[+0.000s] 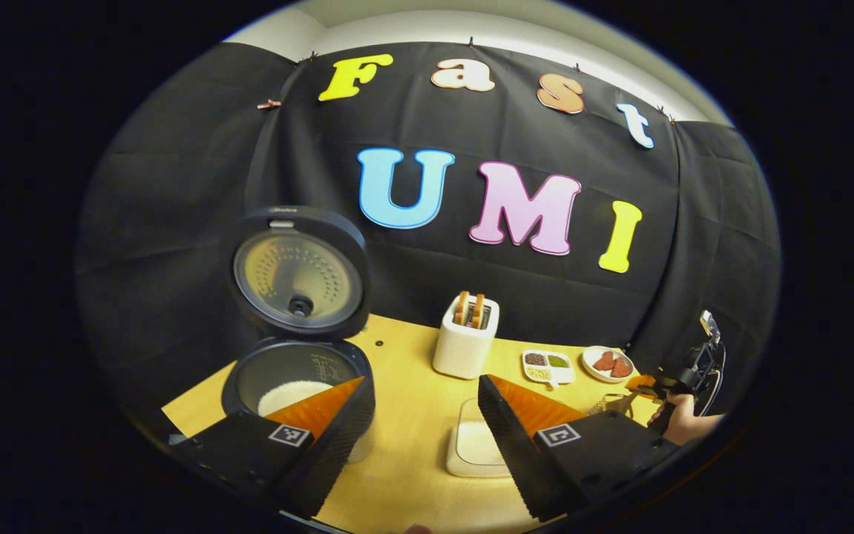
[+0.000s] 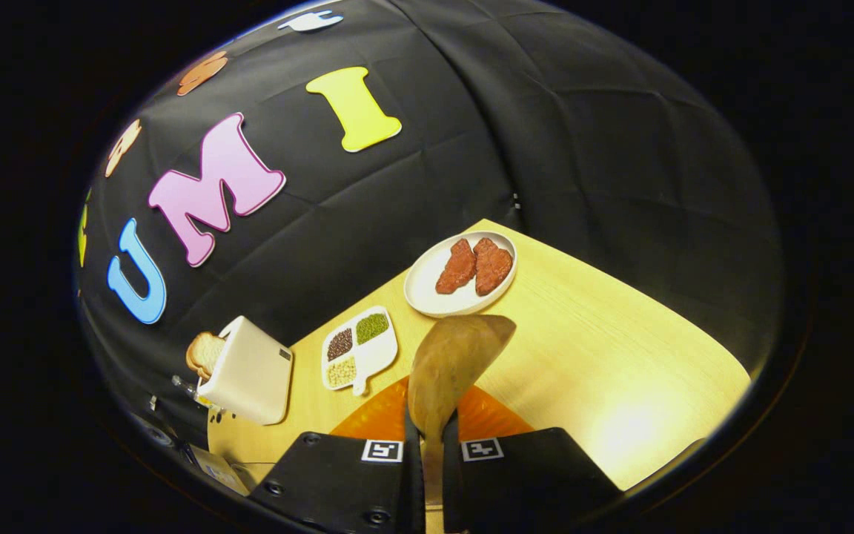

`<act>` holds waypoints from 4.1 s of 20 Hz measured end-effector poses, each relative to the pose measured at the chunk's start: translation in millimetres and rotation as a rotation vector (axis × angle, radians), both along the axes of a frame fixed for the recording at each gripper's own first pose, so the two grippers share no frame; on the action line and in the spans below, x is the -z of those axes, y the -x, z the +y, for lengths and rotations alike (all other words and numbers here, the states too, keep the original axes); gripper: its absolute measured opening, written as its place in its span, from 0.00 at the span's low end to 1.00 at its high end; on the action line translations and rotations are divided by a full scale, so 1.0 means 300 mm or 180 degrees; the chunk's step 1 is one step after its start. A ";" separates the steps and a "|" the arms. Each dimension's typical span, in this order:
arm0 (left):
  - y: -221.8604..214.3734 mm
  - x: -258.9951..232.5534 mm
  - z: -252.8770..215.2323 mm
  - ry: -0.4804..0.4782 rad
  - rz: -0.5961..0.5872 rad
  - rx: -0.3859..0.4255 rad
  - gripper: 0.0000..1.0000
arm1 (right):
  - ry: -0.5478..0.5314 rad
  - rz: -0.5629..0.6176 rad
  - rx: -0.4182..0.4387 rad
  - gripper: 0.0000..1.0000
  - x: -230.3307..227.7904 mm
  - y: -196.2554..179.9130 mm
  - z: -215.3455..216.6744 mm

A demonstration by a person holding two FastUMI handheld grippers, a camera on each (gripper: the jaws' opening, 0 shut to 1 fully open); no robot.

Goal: Close the left gripper, press the button to open the rice cooker; take a wooden spoon from the chopstick holder with the right hand, scoop a spoonful of rice and pour it into the rice cooker, then put the wooden spoon back into the chopstick holder.

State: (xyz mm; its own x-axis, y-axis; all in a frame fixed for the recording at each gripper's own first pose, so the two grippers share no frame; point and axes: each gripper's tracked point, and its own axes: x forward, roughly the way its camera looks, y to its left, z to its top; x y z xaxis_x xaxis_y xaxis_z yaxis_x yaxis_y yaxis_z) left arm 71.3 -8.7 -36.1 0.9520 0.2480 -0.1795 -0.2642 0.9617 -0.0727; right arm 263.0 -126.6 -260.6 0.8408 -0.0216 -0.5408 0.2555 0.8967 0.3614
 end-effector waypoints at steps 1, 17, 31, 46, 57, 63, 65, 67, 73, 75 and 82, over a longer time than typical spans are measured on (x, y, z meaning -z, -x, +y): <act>0.000 -0.035 0.047 -0.0079 -0.0068 -0.0099 0.95 | 0.0016 0.0028 -0.0015 0.14 0.016 -0.013 0.001; -0.274 -0.498 0.646 -0.1077 -0.1258 -0.0528 0.94 | 0.0666 -0.0261 0.0164 0.99 -0.305 0.339 -0.146; -0.332 -0.369 0.674 -0.0739 -0.0641 -0.0474 0.98 | 0.0935 -0.0571 -0.0218 0.99 -0.413 0.459 0.035; -0.001 0.195 0.489 -0.0104 0.0660 -0.0611 0.99 | 0.0928 -0.0446 -0.0727 0.99 -0.315 0.498 0.104; 0.027 0.356 0.465 -0.0058 0.0798 -0.0571 1.00 | 0.0926 -0.0400 -0.0793 0.99 -0.306 0.509 0.096; 0.022 0.371 0.469 0.0014 0.0873 -0.0560 1.00 | 0.0983 -0.0427 -0.0874 0.98 -0.315 0.530 0.116; 0.032 0.354 0.458 -0.0005 0.0855 -0.0547 1.00 | 0.0984 -0.0457 -0.0889 0.99 -0.334 0.541 0.131; 0.034 0.285 0.423 -0.0043 0.0648 -0.0468 0.96 | 0.0993 -0.0530 -0.0887 0.99 -0.375 0.549 0.142; 0.037 -0.032 0.206 -0.0385 -0.0167 -0.0038 0.95 | 0.1243 -0.0987 -0.0879 0.98 -0.619 0.591 0.164; 0.039 -0.081 0.115 -0.0380 -0.0297 0.0155 0.95 | 0.1297 -0.1081 -0.0836 0.98 -0.686 0.618 0.170; 0.056 -0.142 -0.098 -0.0240 -0.0510 0.0802 0.94 | 0.1373 -0.1108 -0.0782 0.98 -0.796 0.785 0.241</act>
State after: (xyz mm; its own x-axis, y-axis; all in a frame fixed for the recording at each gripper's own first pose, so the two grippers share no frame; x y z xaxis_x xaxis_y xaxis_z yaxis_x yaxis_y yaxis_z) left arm 54.6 -38.2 6.4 0.9999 0.0074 -0.0121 -0.0076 0.9998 -0.0202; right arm 27.5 -54.4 -21.7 0.9750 0.0394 -0.2187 -0.0454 0.9987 -0.0225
